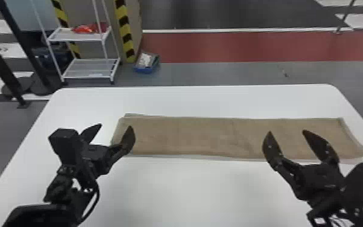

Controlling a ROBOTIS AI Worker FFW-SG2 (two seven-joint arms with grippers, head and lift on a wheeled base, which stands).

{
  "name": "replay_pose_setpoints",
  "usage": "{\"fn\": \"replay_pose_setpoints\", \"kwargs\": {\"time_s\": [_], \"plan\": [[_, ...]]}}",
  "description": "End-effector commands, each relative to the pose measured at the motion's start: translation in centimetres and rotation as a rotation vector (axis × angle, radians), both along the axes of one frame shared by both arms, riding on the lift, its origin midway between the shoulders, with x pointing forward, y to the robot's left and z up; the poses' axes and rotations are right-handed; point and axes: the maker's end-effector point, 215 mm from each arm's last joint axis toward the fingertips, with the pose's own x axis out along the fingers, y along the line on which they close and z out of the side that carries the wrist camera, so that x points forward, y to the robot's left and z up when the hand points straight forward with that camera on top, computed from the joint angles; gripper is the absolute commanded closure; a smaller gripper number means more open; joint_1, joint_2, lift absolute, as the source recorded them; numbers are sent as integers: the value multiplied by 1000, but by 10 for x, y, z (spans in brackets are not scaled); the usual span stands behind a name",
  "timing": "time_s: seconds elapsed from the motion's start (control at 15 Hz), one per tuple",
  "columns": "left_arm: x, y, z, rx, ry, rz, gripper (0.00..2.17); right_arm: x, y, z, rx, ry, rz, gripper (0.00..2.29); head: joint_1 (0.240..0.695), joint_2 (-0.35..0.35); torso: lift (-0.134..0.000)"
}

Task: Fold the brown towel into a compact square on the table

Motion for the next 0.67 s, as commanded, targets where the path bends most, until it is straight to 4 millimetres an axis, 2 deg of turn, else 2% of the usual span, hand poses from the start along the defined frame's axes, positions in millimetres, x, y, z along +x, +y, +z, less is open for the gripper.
{"fn": "replay_pose_setpoints", "kwargs": {"time_s": [0.0,0.07,0.27,0.4,0.6], "plan": [[31,9,-29,-45,120,-16,107,5,2,-5,-3,6,8,130,695,45,-123],[42,20,-39,-54,155,-8,154,6,4,-5,-3,5,13,130,695,45,-123],[60,45,-45,-26,183,-21,215,9,9,-8,-9,6,29,130,695,66,-123],[59,48,-48,-20,198,-36,215,11,9,-10,-9,8,30,130,695,84,-123],[47,46,-70,-40,282,-53,269,13,15,-9,-7,4,44,130,695,101,-123]]}}
